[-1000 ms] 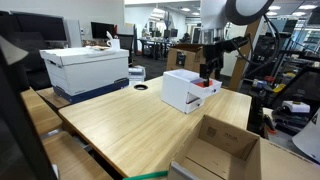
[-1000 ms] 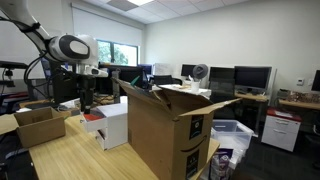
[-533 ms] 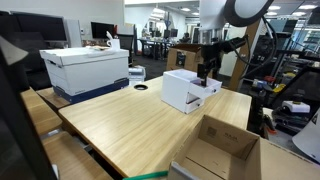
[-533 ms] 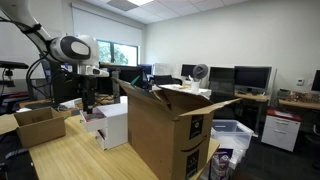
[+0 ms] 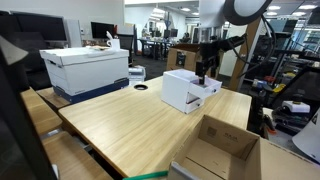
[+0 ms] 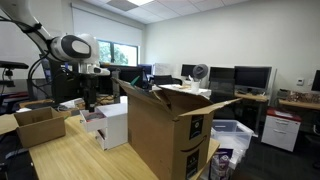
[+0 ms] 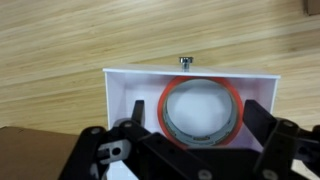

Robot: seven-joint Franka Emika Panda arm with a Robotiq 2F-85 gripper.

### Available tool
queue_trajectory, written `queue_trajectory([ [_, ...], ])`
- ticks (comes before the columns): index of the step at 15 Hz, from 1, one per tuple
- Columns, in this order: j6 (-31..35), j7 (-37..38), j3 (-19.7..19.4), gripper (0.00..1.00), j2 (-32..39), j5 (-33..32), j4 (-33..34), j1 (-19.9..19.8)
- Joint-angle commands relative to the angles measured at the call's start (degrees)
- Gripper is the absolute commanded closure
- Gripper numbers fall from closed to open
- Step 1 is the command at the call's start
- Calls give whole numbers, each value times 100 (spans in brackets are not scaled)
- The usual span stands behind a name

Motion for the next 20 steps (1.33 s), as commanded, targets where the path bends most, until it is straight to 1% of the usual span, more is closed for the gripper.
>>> queue_trajectory([
  [1, 70, 180, 36, 0, -233, -138, -169, -28],
  [5, 97, 107, 41, 0, -464, -65, -338, -22],
  [12, 168, 77, 74, 0, -951, 94, -912, -43],
  [16, 193, 35, 120, 0, -1113, 172, -1207, -37],
  [20, 357, -16, 156, 0, -1059, 247, -1350, -28],
])
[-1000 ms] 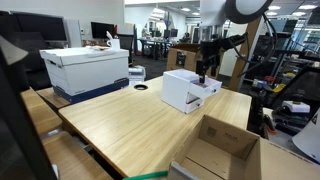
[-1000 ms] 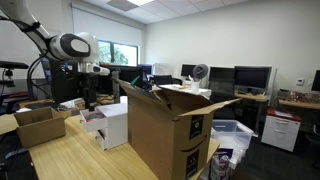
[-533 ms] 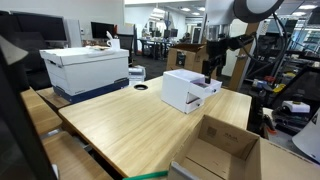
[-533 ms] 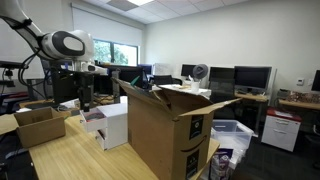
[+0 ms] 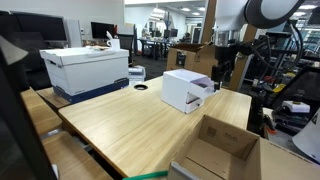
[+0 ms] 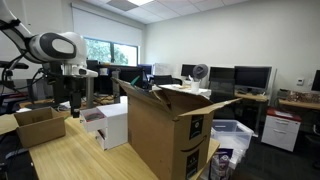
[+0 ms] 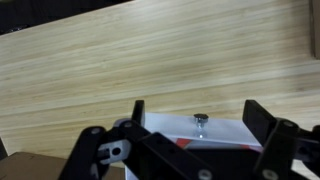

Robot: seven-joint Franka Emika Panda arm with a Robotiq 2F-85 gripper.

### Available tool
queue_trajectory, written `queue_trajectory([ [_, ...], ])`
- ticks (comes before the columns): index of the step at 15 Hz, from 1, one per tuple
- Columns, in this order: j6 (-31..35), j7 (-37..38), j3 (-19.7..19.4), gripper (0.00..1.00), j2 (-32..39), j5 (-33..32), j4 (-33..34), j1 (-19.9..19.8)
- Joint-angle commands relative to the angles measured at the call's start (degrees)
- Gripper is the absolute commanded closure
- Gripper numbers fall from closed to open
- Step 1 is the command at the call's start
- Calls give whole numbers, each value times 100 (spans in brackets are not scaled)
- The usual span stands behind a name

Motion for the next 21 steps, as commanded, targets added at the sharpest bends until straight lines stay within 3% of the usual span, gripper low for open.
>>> queue_trajectory([
  [1, 365, -20, 82, 0, -58, 186, -259, -32],
  [11, 1777, 91, 60, 0, 420, 176, -407, -222],
  [21, 2538, 96, 18, 0, 645, 100, -278, -426],
])
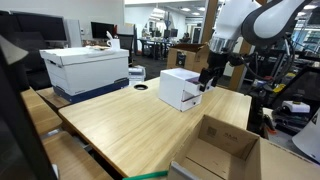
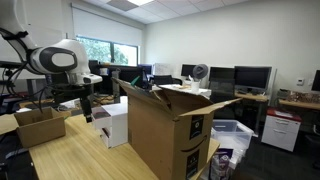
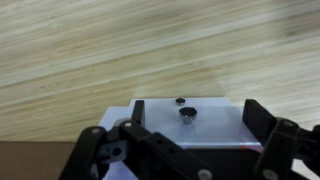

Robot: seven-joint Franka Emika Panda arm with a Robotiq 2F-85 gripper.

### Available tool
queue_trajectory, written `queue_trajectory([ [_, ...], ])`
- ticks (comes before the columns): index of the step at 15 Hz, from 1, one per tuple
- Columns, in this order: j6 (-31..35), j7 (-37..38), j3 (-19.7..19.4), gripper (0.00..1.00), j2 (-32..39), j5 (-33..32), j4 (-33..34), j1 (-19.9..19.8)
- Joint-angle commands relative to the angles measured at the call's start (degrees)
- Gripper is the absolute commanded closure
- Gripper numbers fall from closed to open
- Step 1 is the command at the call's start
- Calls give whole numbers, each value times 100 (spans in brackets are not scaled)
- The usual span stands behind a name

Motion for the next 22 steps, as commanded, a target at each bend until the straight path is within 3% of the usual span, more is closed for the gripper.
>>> queue_trajectory([
  [1, 332, 100, 8, 0, 69, -71, 52, -136],
  [22, 703, 255, -66, 0, 704, -364, 628, -147],
])
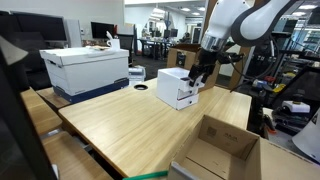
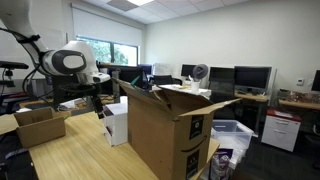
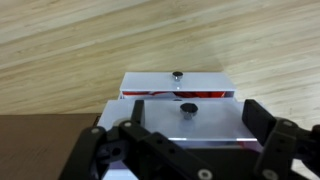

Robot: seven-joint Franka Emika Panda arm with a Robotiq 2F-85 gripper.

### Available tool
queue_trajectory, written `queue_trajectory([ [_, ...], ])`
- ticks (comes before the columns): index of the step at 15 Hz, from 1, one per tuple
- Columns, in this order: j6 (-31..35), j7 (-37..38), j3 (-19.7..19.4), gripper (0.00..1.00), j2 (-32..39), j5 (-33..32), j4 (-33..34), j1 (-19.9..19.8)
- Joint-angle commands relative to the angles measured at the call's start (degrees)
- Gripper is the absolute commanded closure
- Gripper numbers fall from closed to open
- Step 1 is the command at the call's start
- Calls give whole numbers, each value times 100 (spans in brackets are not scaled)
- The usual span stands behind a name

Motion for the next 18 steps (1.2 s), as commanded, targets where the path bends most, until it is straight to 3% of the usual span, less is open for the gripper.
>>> queue_trajectory([
  [1, 165, 264, -53, 0, 180, -237, 158, -9],
  [11, 496, 275, -169, 0, 385, -132, 418, 90],
  [15, 208, 151, -162, 0, 266, -73, 439, 173],
  [18, -419, -32, -121, 0, 143, -66, 561, 277],
])
